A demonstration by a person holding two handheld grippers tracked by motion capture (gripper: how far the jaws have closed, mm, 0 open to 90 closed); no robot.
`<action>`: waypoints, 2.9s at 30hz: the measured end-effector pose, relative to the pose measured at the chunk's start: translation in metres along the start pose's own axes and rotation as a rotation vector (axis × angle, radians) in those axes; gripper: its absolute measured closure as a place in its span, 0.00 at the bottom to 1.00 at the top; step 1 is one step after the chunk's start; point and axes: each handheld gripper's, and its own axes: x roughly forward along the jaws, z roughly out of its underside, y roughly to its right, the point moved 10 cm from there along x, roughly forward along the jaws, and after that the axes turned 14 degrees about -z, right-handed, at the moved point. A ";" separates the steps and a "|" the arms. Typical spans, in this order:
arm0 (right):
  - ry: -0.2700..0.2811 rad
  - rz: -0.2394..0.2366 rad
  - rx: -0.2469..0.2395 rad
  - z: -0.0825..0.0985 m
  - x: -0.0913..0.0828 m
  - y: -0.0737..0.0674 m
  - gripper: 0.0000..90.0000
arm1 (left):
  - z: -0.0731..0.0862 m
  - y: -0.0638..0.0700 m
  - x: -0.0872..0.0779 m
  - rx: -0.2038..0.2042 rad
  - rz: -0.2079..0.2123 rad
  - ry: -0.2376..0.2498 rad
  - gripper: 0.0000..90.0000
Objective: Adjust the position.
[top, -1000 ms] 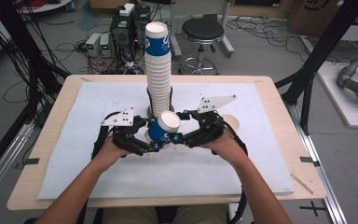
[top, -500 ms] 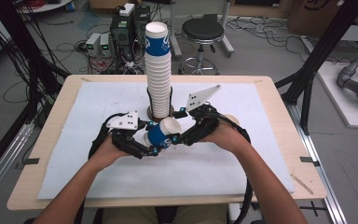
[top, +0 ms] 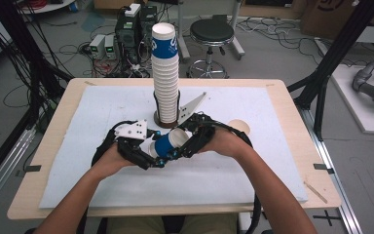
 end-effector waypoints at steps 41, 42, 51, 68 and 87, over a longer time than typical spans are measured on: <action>0.510 0.007 0.019 0.029 -0.014 -0.013 0.30 | -0.018 -0.003 -0.013 -0.205 0.095 0.312 0.15; 0.515 -0.003 0.011 0.027 -0.013 -0.015 0.30 | -0.017 -0.002 -0.012 -0.209 0.096 0.310 0.15; 0.537 -0.022 0.008 0.023 -0.009 -0.016 0.31 | -0.014 0.002 -0.008 -0.219 0.122 0.262 0.18; 0.472 0.016 0.022 0.023 -0.012 -0.017 0.20 | -0.011 0.001 -0.014 -0.128 0.097 0.157 0.24; 0.063 0.096 -0.087 0.005 -0.020 -0.011 0.21 | -0.006 -0.006 -0.014 -0.125 0.033 0.004 0.23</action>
